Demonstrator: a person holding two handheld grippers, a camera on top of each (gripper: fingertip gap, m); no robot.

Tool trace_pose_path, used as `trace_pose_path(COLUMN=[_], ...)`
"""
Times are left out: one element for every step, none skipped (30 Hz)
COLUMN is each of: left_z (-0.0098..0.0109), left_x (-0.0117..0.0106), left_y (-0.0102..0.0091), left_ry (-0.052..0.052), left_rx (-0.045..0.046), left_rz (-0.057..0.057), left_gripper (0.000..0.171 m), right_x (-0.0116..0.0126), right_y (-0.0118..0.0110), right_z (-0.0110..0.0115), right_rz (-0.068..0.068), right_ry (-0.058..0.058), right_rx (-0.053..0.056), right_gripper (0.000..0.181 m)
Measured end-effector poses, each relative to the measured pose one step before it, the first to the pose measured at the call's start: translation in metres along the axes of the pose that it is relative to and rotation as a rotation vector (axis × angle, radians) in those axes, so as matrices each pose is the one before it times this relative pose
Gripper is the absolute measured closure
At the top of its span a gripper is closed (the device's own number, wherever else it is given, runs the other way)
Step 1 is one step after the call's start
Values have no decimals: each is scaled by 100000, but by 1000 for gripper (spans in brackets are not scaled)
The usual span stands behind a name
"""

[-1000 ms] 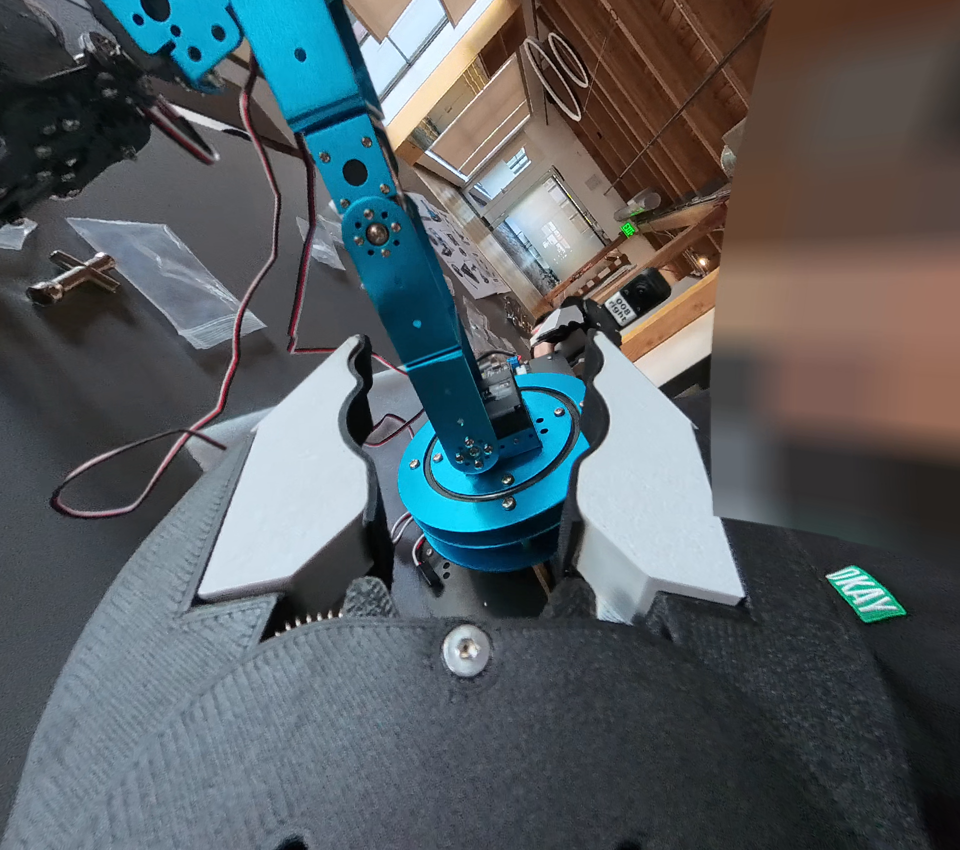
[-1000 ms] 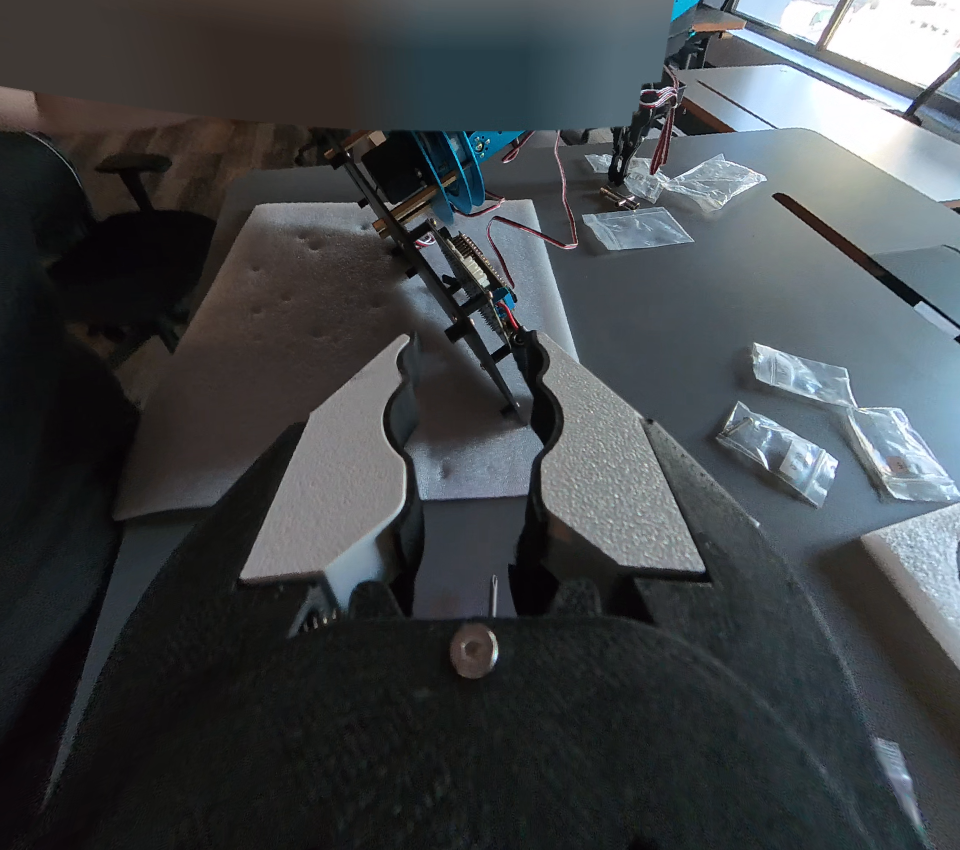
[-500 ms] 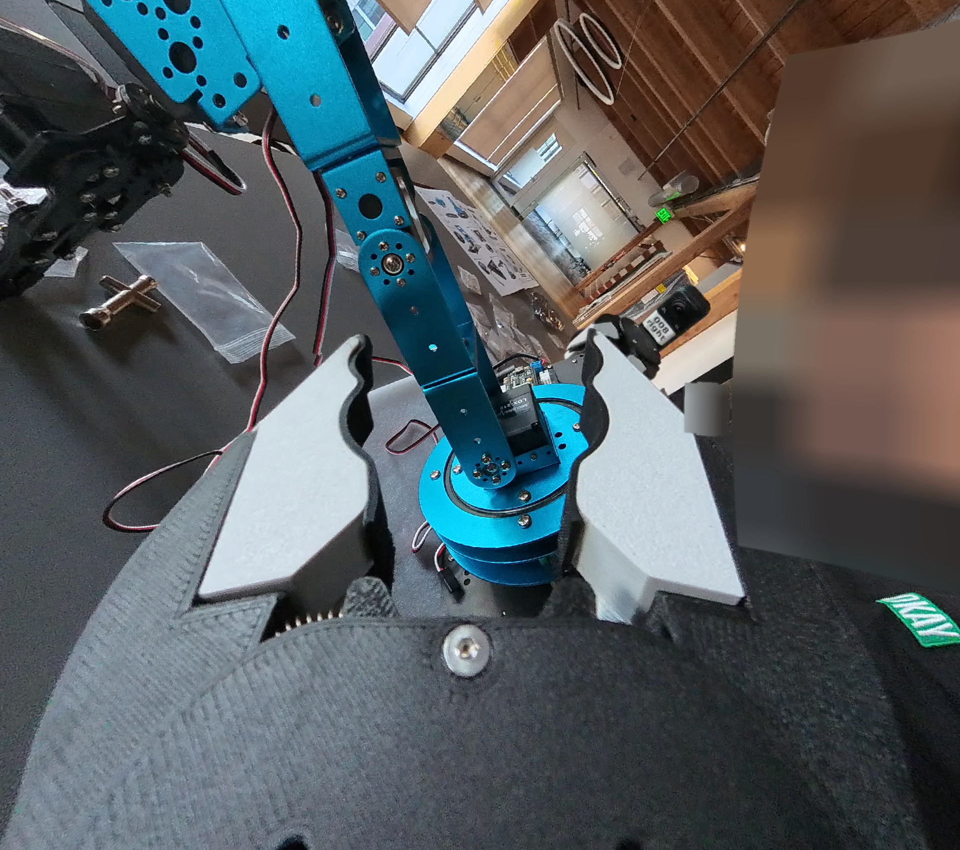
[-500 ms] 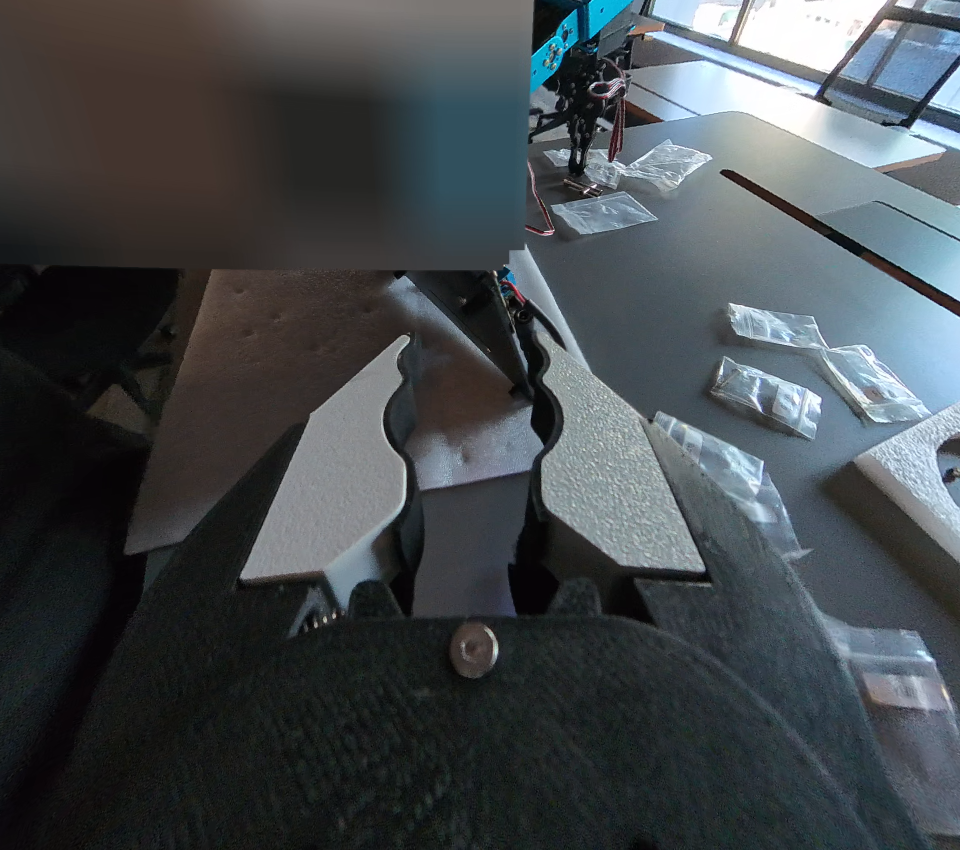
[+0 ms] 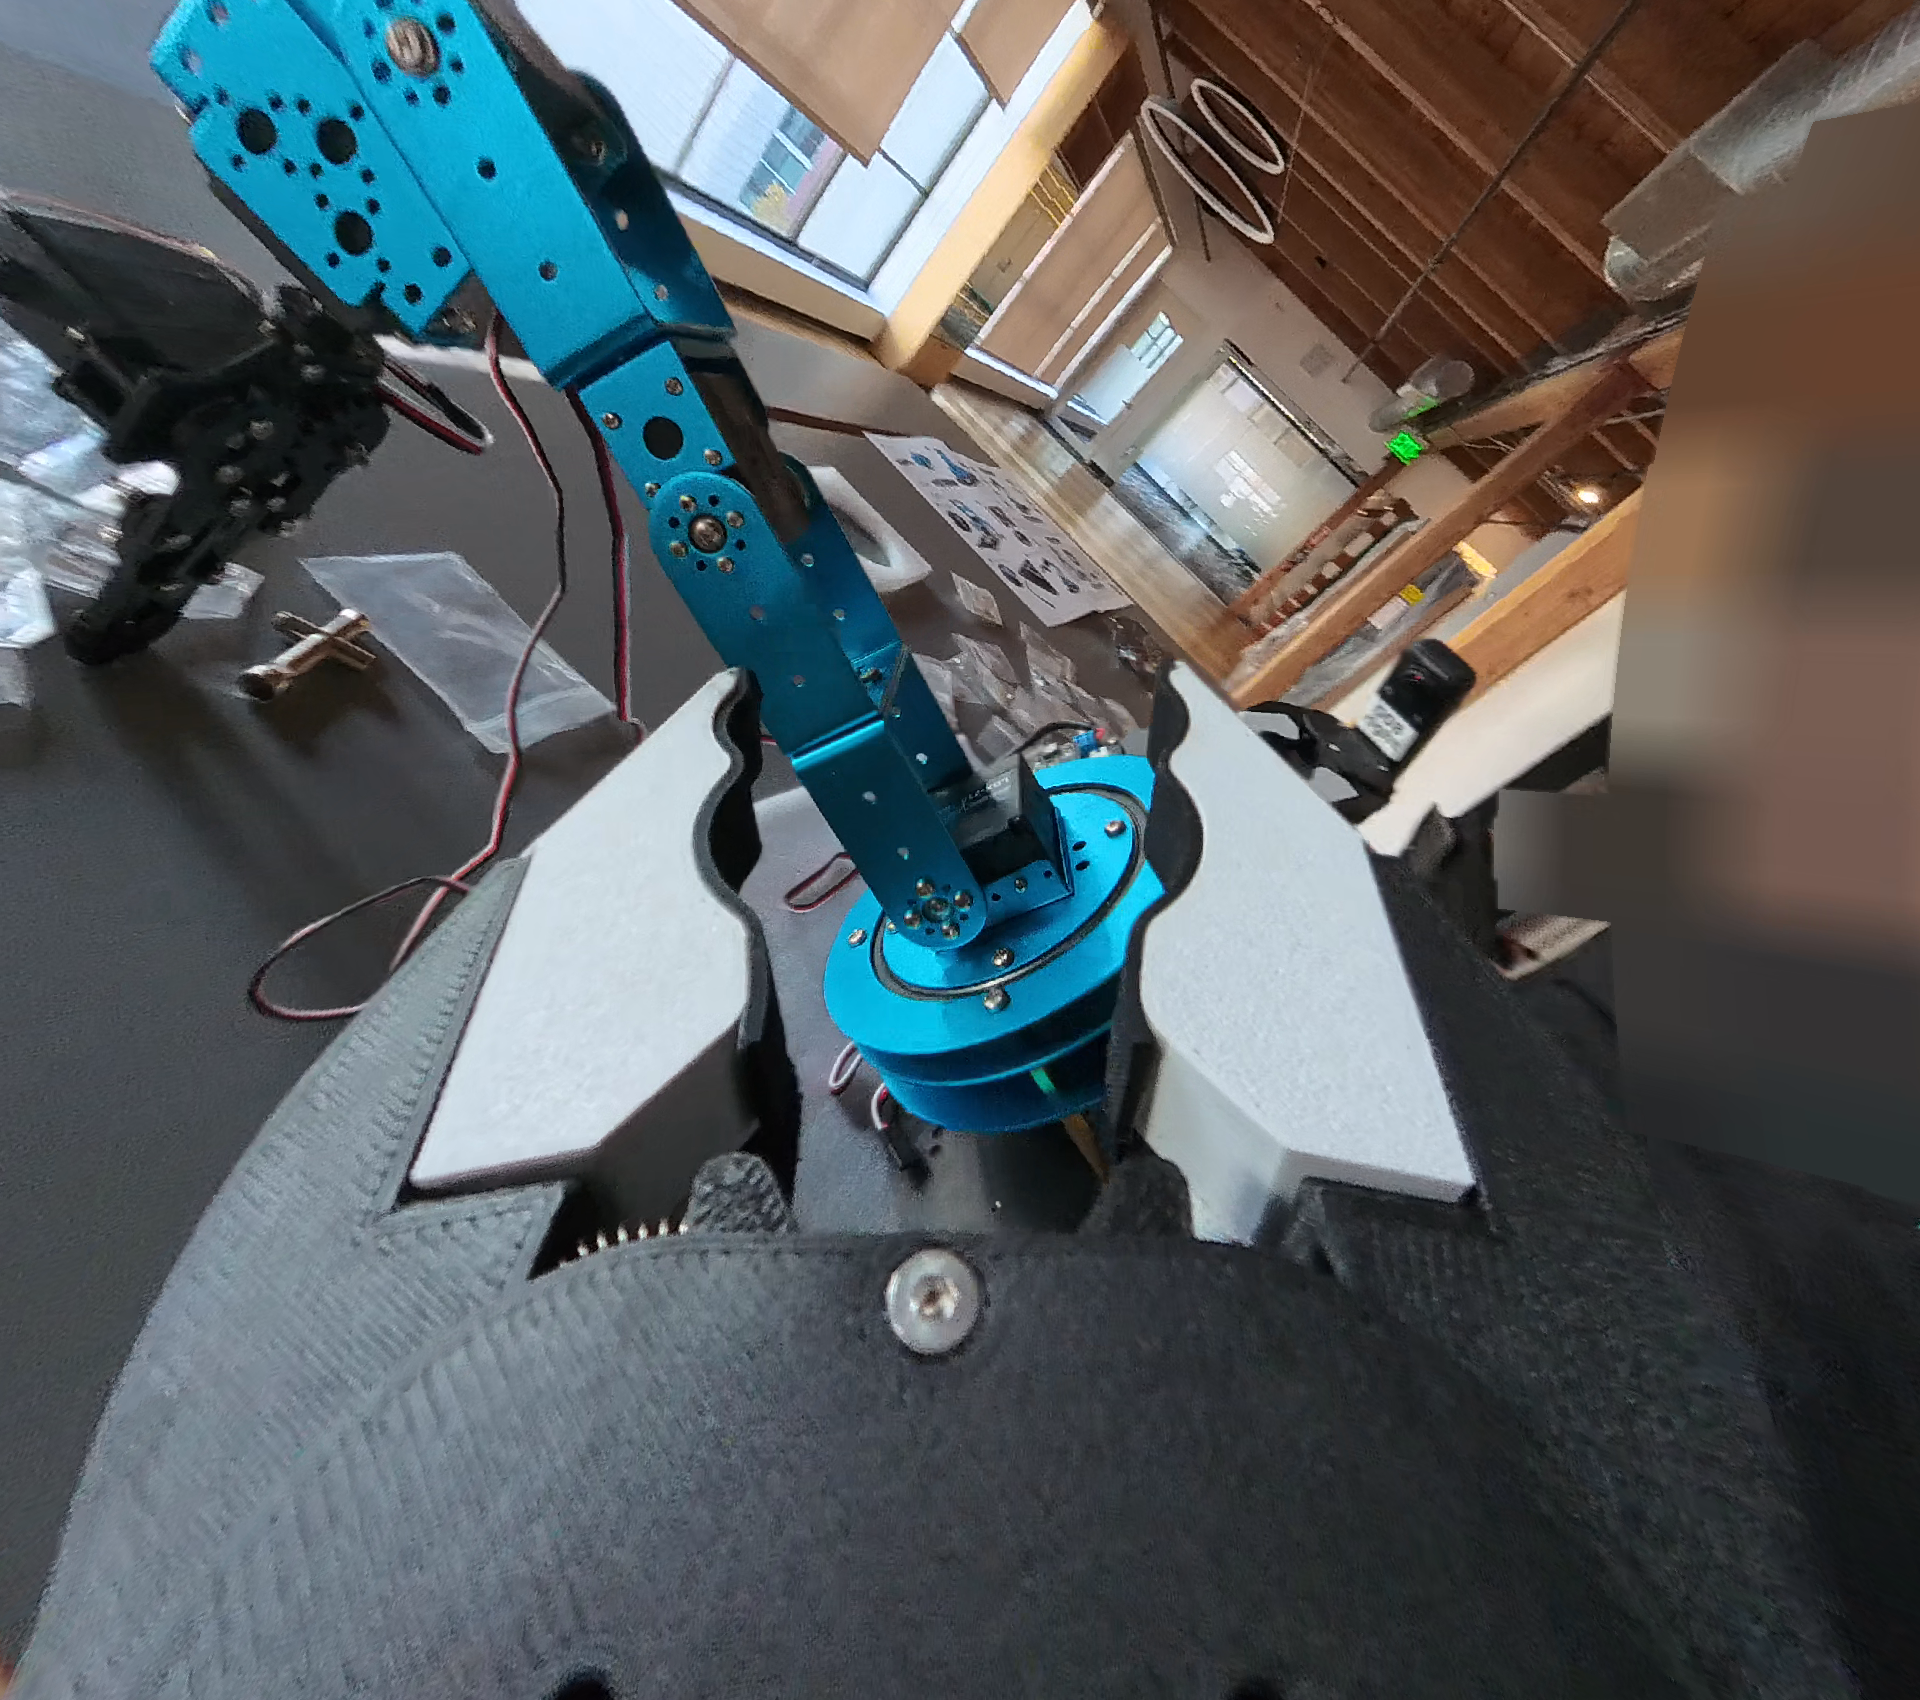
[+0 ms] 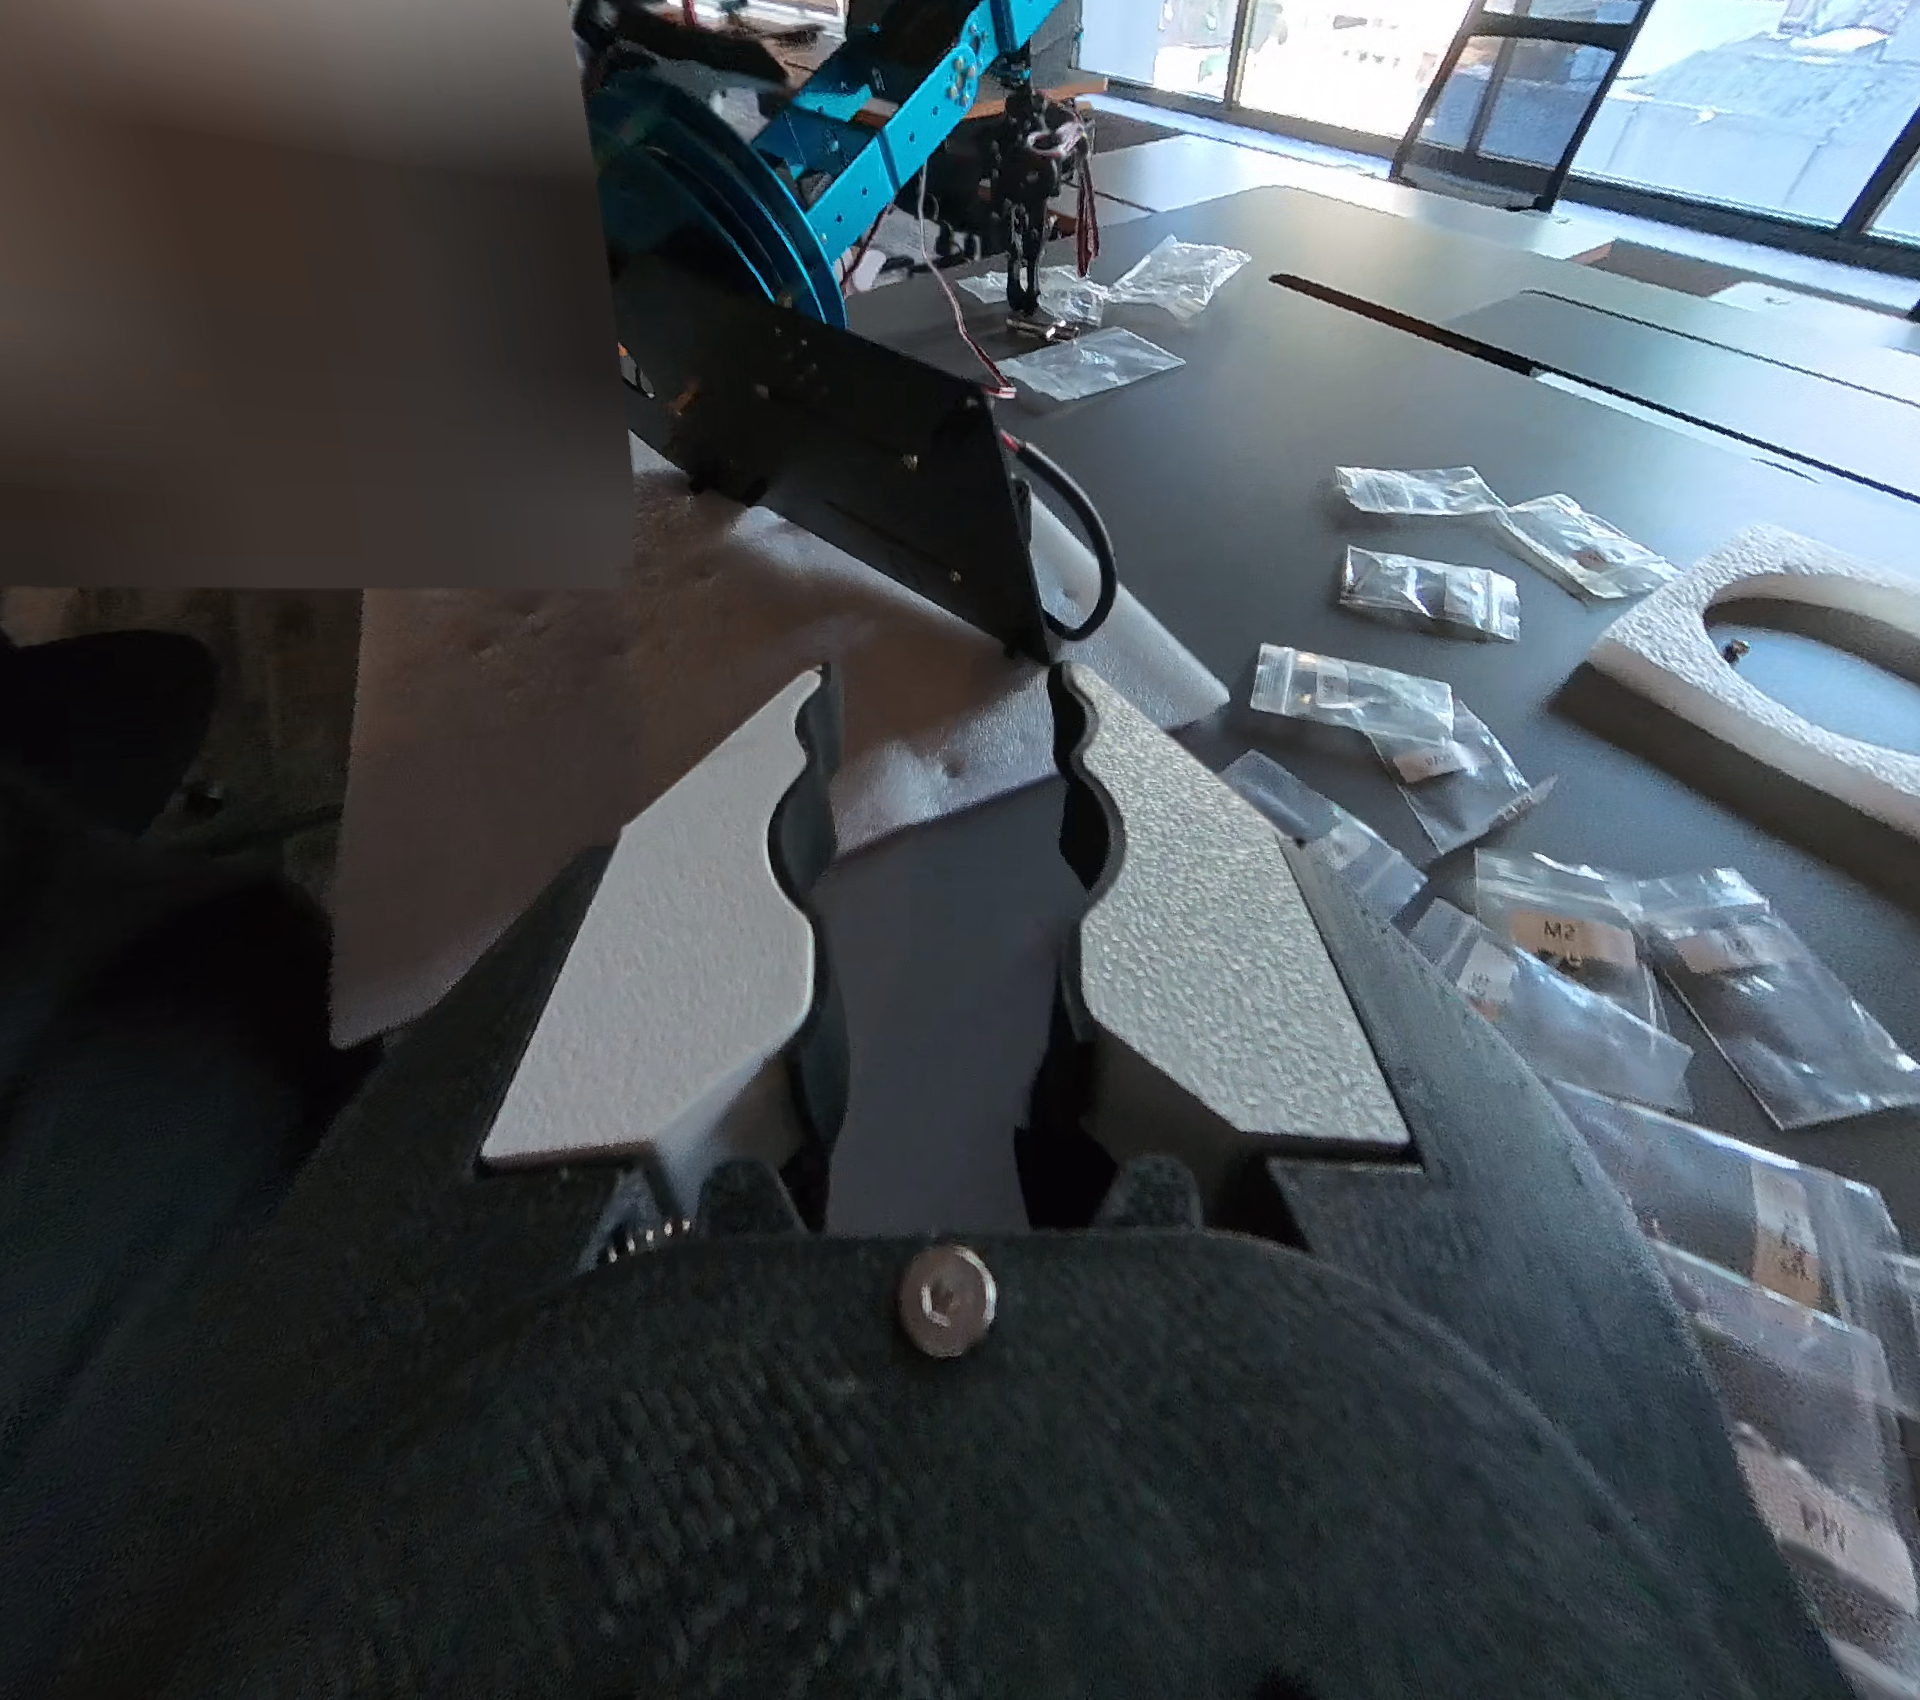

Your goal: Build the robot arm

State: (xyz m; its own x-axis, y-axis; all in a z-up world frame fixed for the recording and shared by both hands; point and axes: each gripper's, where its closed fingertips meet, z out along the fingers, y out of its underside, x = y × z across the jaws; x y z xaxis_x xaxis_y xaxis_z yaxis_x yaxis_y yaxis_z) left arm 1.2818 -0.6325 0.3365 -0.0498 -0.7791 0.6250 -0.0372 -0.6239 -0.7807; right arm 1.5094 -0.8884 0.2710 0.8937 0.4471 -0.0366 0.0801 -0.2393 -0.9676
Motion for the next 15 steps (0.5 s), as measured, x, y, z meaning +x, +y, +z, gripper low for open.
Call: trace_pose_path(left_z=[-625,-702,-756,-798,-818,-815,-804,-773,-748,-699,-605,-499,-373,-235,-91], left_x=[249,323,415,481,552,593,710,852,945,1070,1221,1376,1522,1659,1734], left_y=[-80,-78,-55,-47,9,97,138,112,62,10,-62,-167,-204,-173,-118], left_ry=[-2204,-2278,-2302,-2448,-2582,-2601,-2108,-1785,-1704,-1279,-739,-248,203,554,404], left_rx=[1692,1541,1358,1162,510,-212,-378,49,771,1192,1584,2053,2136,1614,1187], left_rz=[3292,3512,3807,4424,4687,4480,4391,4394,4209,3699,2901,1970,1223,929,1021], left_gripper=[99,100,102,103,105,105,105,106,107,107,109,110,110,111,110], right_x=[-104,-143,-187,-223,-207,-110,-3,49,176,263,182,463,558,705,841], right_y=[347,359,317,234,200,249,279,308,338,416,565,417,357,245,69], right_z=[-141,-116,-107,-116,-152,-212,-292,-406,-521,-596,-670,-670,-753,-843,-926], right_rz=[-620,-306,376,1144,1878,2325,2214,1576,775,337,-286,1157,1114,666,346], right_ry=[1193,1075,718,216,-79,196,528,627,1181,1362,56,1364,1112,1350,1376], right_rx=[-679,-673,-447,170,507,109,-82,-227,-371,-772,-1677,-863,-491,-78,638], right_gripper=[141,140,139,139,139,138,137,135,135,135,130,129,129,129,130])
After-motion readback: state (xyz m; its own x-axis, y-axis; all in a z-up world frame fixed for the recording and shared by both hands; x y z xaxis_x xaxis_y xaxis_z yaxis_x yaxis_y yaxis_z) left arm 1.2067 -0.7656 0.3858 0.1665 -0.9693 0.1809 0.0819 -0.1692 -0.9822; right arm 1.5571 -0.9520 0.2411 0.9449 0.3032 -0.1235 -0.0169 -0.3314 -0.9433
